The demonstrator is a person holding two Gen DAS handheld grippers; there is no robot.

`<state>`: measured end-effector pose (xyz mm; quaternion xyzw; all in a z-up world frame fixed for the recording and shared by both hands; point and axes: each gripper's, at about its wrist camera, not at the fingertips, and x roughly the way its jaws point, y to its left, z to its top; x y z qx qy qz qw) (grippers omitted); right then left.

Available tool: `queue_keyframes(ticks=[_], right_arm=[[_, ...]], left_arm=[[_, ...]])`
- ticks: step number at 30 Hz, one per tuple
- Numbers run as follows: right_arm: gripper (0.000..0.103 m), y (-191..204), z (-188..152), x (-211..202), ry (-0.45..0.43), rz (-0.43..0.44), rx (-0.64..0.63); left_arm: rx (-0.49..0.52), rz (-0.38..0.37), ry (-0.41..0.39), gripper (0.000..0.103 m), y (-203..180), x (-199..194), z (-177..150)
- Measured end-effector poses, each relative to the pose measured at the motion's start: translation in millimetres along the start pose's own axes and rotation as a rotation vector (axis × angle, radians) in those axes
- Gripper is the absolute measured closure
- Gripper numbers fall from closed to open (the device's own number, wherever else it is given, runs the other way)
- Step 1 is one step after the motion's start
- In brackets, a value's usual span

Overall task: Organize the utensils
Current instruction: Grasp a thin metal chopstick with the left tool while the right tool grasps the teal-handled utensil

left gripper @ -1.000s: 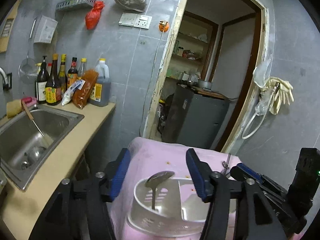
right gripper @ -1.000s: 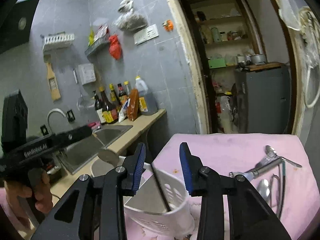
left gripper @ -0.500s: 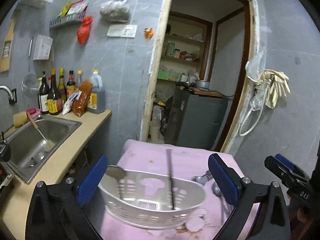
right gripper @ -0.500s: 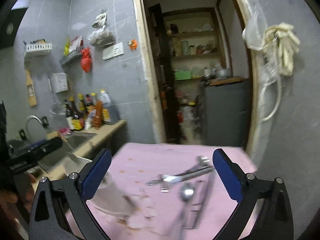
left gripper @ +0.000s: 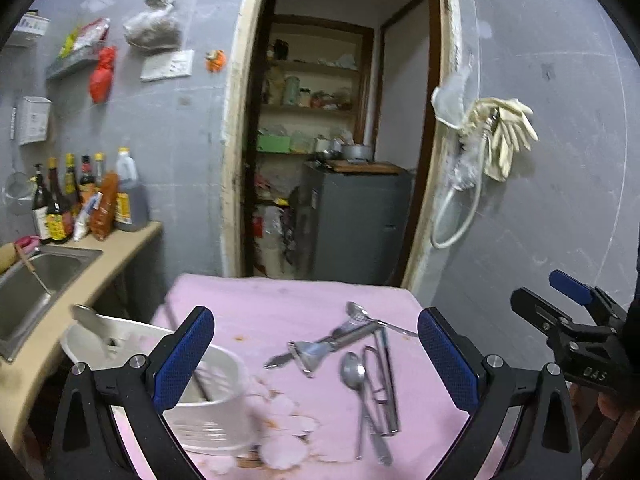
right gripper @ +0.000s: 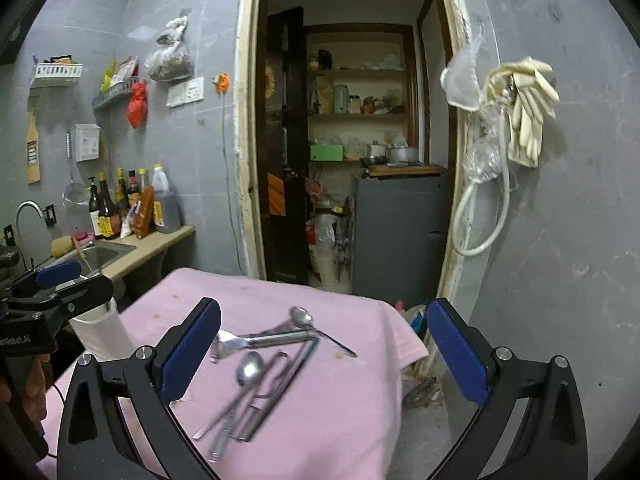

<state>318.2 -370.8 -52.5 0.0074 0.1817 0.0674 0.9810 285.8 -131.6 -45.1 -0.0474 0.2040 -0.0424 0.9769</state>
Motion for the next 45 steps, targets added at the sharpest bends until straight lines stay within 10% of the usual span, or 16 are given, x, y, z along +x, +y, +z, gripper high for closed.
queue_keyframes(ticks=[17, 21, 32, 45], right_arm=[[0.002, -45, -56, 135, 0.229, 0.208, 0.074], [0.019, -32, -72, 171, 0.335, 0.269, 0.065], [0.064, -6, -101, 235, 0.509, 0.364, 0.060], [0.078, 26, -96, 268, 0.630, 0.282, -0.012]], left_arm=[[0.038, -0.015, 0.221, 0.001, -36, 104, -46], [0.043, -0.041, 0.291, 0.002, -33, 123, -57], [0.046, -0.083, 0.451, 0.064, -41, 164, -81], [0.020, -0.120, 0.546, 0.084, -43, 188, -91]])
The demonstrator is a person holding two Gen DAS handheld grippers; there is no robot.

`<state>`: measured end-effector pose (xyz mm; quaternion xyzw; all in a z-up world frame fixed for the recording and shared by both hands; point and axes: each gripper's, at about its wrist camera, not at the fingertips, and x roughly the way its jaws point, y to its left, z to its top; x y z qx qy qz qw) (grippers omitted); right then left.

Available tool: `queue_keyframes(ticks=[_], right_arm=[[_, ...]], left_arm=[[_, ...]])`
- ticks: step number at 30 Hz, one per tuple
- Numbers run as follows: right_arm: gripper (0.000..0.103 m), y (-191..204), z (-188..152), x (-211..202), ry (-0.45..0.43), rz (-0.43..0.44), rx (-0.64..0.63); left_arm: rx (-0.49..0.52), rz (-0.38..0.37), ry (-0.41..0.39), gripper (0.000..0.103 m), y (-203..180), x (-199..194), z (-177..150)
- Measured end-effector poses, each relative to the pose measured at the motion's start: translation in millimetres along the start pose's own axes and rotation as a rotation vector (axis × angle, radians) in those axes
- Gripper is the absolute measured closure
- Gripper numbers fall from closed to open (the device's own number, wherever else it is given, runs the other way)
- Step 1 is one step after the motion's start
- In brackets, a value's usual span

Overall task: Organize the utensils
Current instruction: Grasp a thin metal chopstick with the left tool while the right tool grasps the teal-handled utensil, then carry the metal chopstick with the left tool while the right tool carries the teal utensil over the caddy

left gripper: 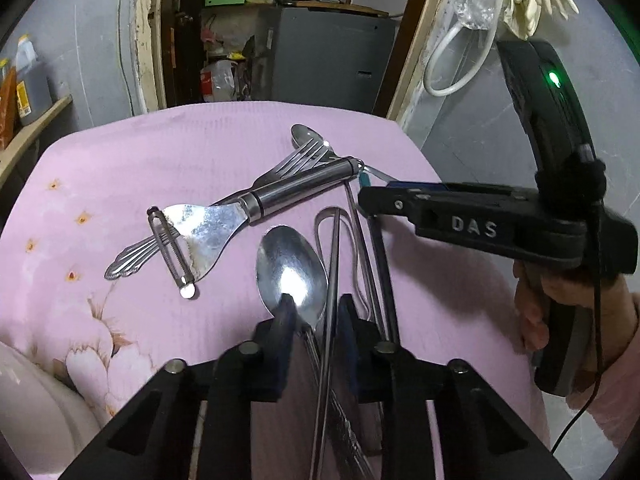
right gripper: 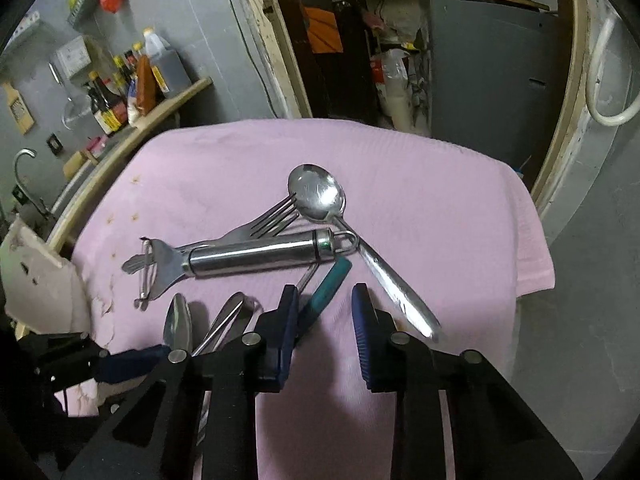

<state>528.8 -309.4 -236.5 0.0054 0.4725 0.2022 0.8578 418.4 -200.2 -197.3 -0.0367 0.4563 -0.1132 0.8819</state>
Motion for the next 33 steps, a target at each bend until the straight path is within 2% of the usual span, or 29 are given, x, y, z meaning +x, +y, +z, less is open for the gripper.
queue_keyframes(ticks=[3, 5, 11, 15, 19, 23, 33], right_arm=[[0.081, 4, 5, 1, 0.031, -0.037, 0.000], [0.081, 3, 7, 1, 0.058, -0.036, 0.030], [0.082, 14, 11, 5, 0.125, -0.086, -0.001], [0.085, 20, 9, 3, 0.108, -0.125, -0.001], [0.096, 6, 2, -5, 0.092, -0.042, 0.108], [0.096, -7, -21, -34, 0.003, 0.074, 0.241], [0.096, 12, -77, -124, -0.230, 0.120, 0.274]], left_arm=[[-0.007, -0.012, 0.014, 0.088, 2, 3, 4], [-0.028, -0.035, 0.022, 0.096, 5, 3, 6], [-0.110, -0.069, 0.024, 0.097, 24, -3, -1], [-0.133, -0.070, 0.021, 0.097, 31, -7, -5], [-0.152, -0.091, -0.001, 0.097, 32, -16, -5], [-0.133, -0.098, -0.045, 0.097, 28, -33, -3], [-0.101, -0.163, -0.145, 0.097, 26, -90, -7]])
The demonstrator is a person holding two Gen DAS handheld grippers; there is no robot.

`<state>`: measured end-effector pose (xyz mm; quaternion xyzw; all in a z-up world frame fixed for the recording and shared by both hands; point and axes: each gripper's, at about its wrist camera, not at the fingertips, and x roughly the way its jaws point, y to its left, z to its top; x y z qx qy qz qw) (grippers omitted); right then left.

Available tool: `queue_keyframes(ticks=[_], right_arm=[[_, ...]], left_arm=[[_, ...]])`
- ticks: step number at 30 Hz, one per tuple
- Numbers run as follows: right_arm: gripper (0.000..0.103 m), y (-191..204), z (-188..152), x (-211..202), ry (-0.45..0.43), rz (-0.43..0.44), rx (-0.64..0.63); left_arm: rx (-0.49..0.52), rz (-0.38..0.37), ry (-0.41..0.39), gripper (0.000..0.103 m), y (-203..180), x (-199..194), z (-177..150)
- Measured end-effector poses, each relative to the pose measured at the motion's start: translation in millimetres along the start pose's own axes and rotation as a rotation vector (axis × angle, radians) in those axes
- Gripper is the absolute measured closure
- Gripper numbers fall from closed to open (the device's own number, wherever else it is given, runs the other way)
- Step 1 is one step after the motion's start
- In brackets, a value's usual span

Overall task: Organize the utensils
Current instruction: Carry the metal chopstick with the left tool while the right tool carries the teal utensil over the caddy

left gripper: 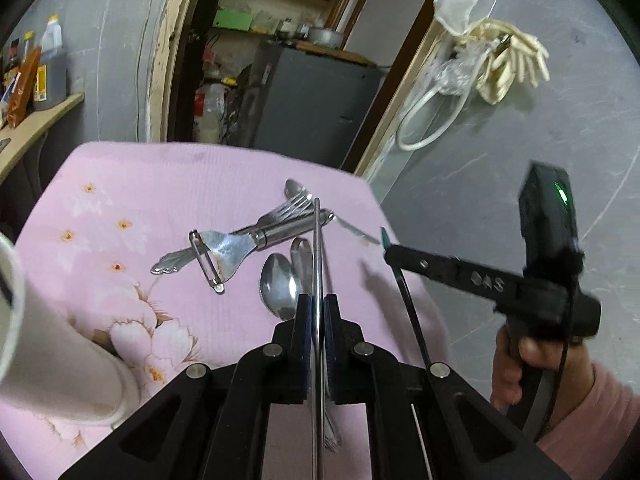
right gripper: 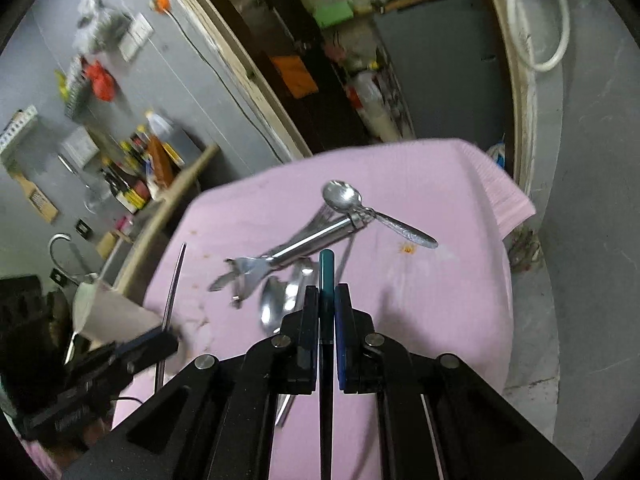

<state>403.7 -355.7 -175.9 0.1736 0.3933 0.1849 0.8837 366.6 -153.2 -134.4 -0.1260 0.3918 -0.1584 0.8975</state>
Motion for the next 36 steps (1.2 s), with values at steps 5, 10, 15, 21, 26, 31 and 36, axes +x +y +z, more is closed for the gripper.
queue_keyframes(ticks=[5, 10, 15, 21, 26, 31, 36], right_arm=[[0.096, 15, -21, -45, -0.078, -0.010, -0.028], [0.096, 36, -34, -87, -0.169, -0.036, -0.058], [0.096, 70, -29, -120, -0.288, -0.017, -0.061], [0.096, 132, 8, -127, -0.463, 0.094, -0.090], [0.096, 196, 36, -116, -0.583, 0.192, -0.145], [0.096, 249, 41, -92, -0.668, 0.192, -0.235], [0.096, 270, 25, -50, -0.666, 0.150, -0.284]], left_arm=[[-0.003, -0.037, -0.043, 0.097, 2, -30, 1], [-0.011, -0.069, -0.075, 0.097, 9, -58, 1], [-0.033, -0.090, -0.118, 0.097, 22, -89, 2], [-0.061, -0.062, -0.232, 0.097, 54, -146, 18], [-0.081, -0.004, -0.343, 0.097, 99, -184, 42], [-0.092, 0.045, -0.474, 0.097, 146, -210, 69], [-0.147, 0.016, -0.582, 0.097, 191, -205, 78]])
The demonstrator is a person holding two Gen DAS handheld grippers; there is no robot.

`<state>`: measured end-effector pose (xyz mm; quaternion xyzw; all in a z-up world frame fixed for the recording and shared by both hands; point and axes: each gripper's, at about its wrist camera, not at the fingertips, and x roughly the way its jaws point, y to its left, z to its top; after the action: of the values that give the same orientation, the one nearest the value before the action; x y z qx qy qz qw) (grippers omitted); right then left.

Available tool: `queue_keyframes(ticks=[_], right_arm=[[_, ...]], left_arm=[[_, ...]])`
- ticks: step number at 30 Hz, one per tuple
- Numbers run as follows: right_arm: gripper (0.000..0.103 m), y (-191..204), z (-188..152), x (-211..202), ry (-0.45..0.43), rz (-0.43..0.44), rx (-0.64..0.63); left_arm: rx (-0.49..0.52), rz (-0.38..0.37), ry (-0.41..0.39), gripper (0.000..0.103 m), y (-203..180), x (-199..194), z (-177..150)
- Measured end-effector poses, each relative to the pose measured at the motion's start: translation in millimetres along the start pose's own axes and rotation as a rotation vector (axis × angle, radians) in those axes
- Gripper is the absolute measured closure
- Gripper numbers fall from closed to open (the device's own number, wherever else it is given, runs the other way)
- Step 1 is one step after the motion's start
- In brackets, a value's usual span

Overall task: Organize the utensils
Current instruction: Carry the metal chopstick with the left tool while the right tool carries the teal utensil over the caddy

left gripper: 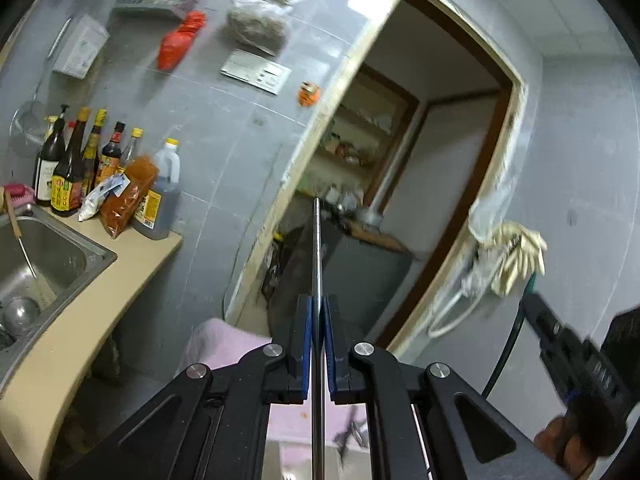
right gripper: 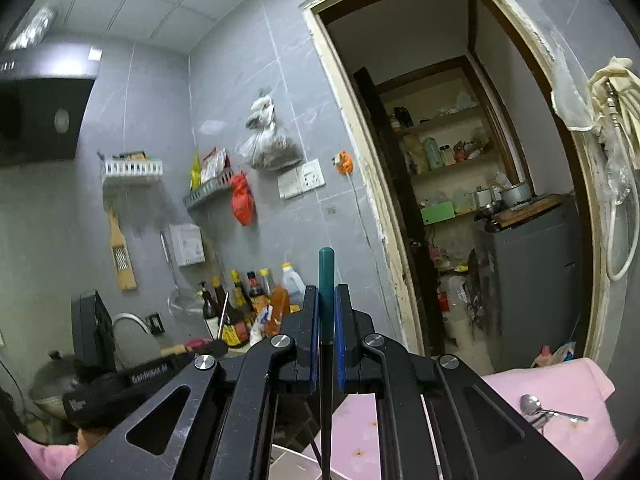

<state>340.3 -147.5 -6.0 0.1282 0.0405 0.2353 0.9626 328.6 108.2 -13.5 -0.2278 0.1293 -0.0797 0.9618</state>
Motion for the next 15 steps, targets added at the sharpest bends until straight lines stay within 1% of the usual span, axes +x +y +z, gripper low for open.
queue_keyframes(ticks=[5, 11, 15], right_arm=[[0.096, 4, -24, 7, 0.021, -0.022, -0.011], [0.096, 2, -48, 10, 0.051, -0.043, -0.033], [0.096, 0, -59, 11, 0.065, -0.056, -0.039]], left_arm=[[-0.034, -0.016, -0.023, 0.097, 21, 15, -19], [-0.011, -0.002, -0.043, 0.097, 29, 23, -45], [0.038, 0.007, -0.058, 0.096, 27, 21, -58]])
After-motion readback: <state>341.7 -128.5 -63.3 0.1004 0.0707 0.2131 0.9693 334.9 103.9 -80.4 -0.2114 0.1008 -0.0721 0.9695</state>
